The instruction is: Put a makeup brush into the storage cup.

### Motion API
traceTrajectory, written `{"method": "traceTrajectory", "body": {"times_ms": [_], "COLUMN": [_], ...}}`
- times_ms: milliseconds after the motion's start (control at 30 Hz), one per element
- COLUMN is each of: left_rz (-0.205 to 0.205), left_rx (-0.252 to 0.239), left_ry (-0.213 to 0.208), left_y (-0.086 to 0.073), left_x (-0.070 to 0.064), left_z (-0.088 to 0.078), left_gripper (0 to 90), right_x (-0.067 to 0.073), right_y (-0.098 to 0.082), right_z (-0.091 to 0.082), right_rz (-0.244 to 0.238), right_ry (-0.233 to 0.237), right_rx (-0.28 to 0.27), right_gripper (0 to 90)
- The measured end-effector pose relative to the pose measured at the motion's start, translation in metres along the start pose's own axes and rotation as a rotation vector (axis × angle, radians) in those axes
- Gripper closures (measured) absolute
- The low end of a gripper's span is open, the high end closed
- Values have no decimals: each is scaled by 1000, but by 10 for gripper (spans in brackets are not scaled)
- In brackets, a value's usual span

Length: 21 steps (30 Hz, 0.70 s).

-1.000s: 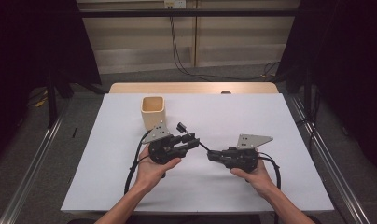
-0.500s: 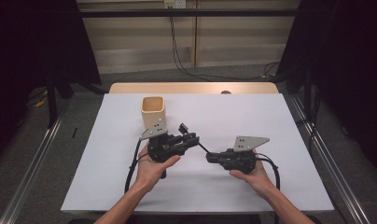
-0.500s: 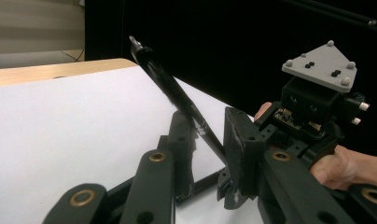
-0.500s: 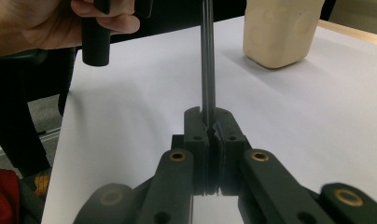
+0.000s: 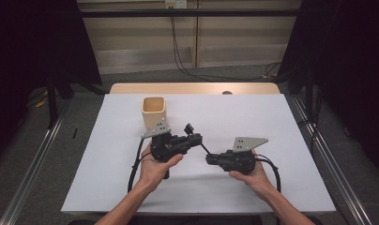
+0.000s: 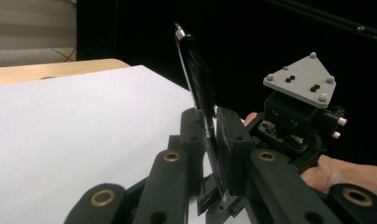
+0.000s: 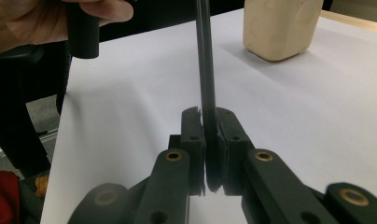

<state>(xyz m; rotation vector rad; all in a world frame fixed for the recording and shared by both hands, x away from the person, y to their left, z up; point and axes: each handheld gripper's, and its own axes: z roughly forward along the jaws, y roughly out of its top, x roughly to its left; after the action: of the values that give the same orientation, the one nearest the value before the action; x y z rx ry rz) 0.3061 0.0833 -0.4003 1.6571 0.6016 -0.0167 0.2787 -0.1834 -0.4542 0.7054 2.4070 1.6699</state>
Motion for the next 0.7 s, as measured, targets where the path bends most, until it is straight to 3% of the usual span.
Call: {"method": "traceTrajectory", "body": {"times_ms": [200,333,433,700], "left_rz": [-11,21,29,25], "left_rx": [3,13,18,20], "left_ry": [-27,-33,-28,-12], "left_y": [2,1,1,3], "left_x": [-2,-3,-2,-1], "left_z": [1,2,2,-2], "left_gripper": [851,856,857,857], "right_x": [-1,-3,-2,-3], "right_y": [0,0,1,2], "right_z": [-1,-2,-2,-4], "right_rz": [8,23,13,41], "right_ry": [-18,-16,-21,-47], "right_rx": [-6,0,0,-13], "right_gripper": [767,712,606,350]}}
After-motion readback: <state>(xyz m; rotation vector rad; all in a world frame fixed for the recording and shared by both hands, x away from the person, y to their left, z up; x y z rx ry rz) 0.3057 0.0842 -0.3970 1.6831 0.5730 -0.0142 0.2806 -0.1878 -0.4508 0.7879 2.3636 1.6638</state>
